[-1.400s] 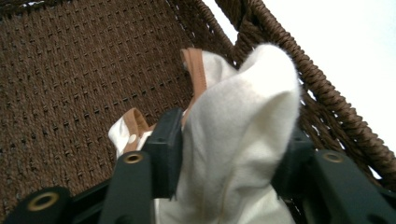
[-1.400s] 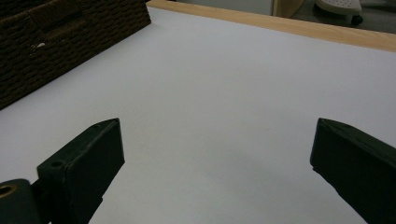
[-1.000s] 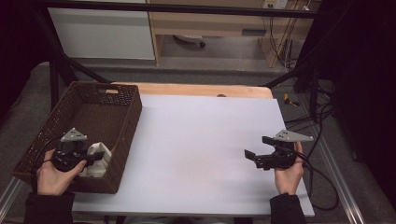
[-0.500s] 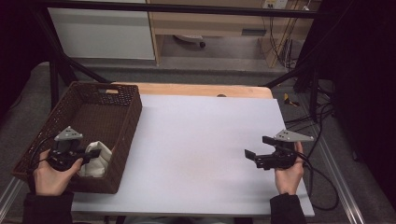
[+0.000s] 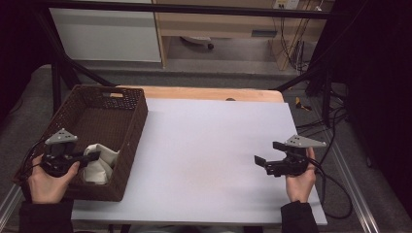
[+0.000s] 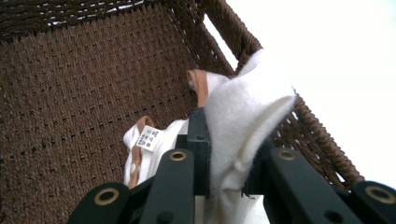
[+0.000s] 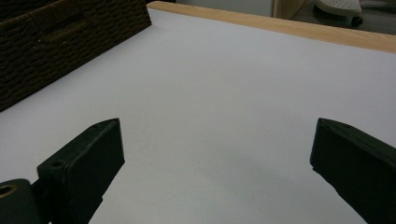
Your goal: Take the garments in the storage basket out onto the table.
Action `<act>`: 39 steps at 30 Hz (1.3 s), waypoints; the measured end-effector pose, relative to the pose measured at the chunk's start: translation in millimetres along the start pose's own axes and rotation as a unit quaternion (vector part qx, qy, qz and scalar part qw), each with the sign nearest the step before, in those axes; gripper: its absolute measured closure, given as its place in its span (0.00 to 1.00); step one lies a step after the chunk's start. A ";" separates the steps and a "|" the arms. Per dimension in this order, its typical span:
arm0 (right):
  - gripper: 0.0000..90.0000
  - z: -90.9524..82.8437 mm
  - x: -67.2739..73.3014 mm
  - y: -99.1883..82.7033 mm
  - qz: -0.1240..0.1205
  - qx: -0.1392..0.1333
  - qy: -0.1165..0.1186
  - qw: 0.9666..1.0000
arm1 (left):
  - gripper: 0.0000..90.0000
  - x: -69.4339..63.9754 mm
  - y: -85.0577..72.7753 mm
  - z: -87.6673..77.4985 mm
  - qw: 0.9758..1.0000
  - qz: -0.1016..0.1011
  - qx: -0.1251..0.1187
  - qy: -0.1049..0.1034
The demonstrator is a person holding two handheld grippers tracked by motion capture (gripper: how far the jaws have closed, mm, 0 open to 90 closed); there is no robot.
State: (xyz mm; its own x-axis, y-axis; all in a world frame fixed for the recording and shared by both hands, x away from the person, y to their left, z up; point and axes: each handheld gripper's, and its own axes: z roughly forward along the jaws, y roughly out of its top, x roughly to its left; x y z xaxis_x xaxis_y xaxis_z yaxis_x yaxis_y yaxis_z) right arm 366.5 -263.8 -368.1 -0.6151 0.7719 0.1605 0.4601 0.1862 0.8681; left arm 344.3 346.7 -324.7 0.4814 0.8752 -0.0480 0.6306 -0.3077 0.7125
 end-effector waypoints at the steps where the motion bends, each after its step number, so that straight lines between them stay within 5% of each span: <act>1: 0.04 0.2 0.1 0.0 0.000 0.000 0.000 1.000 | 0.86 0.4 1.0 -2.9 1.000 0.002 -0.003 0.001; 39: 0.04 0.9 -0.4 -0.7 0.000 0.002 -0.003 1.000 | 0.87 4.5 20.8 -32.0 0.999 -0.002 -0.041 0.011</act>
State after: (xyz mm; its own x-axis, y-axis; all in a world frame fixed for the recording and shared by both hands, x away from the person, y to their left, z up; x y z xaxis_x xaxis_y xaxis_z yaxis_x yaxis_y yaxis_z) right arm 367.0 -263.7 -369.3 -0.6119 0.7752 0.1572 0.4625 0.1895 0.8661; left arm 340.0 356.1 -287.7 0.4640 0.8851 -0.0360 0.5806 -0.2732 0.7670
